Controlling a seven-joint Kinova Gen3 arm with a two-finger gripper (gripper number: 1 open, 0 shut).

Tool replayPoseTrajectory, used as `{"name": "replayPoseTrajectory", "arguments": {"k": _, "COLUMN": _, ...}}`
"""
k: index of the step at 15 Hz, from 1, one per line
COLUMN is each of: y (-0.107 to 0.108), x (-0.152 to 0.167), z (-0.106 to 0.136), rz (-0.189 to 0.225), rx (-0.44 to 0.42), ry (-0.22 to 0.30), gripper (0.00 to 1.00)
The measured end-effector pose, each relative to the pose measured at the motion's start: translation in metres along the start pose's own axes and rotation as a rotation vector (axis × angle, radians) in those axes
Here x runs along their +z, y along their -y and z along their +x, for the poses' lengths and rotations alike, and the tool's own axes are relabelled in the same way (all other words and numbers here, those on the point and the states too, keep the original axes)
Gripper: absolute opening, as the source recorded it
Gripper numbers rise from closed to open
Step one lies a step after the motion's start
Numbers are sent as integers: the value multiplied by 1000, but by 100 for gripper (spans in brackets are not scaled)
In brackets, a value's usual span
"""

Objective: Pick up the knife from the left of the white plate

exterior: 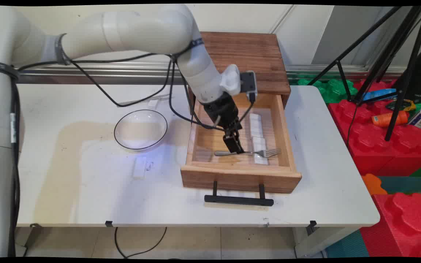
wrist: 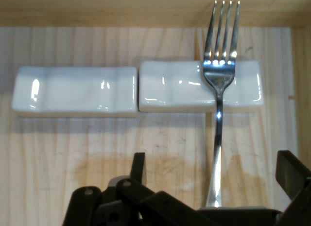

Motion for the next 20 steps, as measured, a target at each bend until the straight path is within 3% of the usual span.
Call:
{"name": "replayPoseTrajectory", "arguments": {"k": 6, "y": 0, "x": -50, "z": -15, "rz": 21, "rx": -19, "ry": -63, "gripper": 100}}
{"name": "replayPoseTrajectory", "arguments": {"k": 9, "y": 3, "x": -90, "z": -37, "rz": 43, "rx": -15, "ry": -84, "gripper": 100}}
{"name": "replayPoseTrajectory", "arguments": {"k": 16, "y": 15, "x": -168, "z": -110, "rz": 95, "rx": -55, "ry": -65, "gripper": 100}}
{"name": "replayPoseTrajectory", "arguments": {"k": 20, "y": 34, "x": -197, "z": -151, "rz": 151, "rx": -110, "ry": -27, "gripper": 100}}
